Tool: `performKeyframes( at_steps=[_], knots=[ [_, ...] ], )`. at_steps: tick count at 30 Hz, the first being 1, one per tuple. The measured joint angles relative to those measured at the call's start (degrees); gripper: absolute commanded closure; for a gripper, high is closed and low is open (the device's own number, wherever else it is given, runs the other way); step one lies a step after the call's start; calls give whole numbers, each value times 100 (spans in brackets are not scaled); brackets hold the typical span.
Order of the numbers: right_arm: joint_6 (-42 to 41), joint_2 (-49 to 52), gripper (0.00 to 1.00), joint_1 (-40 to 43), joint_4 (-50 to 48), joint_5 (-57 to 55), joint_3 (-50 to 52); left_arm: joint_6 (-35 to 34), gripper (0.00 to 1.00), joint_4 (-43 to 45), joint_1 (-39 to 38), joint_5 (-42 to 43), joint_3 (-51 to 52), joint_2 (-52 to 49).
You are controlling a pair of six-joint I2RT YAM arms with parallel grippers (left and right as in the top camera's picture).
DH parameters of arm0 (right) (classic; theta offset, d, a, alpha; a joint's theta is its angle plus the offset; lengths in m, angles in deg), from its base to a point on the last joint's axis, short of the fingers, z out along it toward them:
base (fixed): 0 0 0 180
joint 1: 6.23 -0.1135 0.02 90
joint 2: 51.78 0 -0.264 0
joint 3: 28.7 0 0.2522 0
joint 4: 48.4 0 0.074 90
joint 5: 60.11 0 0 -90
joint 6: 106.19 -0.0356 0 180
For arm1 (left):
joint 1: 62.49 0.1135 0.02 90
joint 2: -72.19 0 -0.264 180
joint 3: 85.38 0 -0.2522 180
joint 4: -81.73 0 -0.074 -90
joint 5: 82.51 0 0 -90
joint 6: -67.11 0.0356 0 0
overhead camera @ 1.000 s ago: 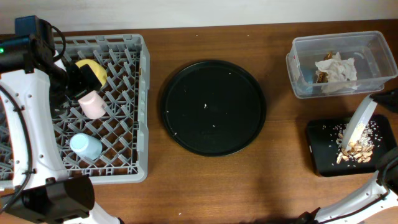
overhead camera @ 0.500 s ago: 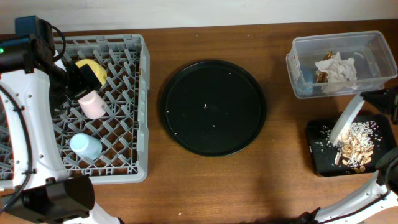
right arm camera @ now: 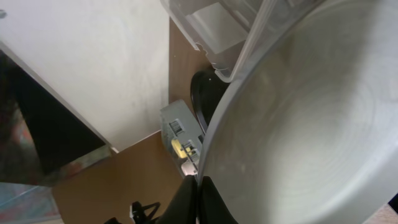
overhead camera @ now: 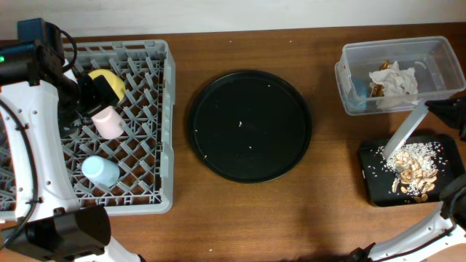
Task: Sort waste into correct bins and load items into the dishwasher rack
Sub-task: 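Tilt the plate to dump the food scraps onto the black tray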
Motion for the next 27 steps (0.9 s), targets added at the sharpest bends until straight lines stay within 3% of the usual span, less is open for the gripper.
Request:
performKeyframes(
  at_steps=[6,14,27],
  knots=[
    [79,0,96,170,131,396,11,0,1,0,0,0,0,0],
    [-501,0,96,195,131,-131,22,0,1,2,2,0,0,0],
    [-289,-229,96,175,129,-160,55,0,1,2,0,0,0,0]
  ],
)
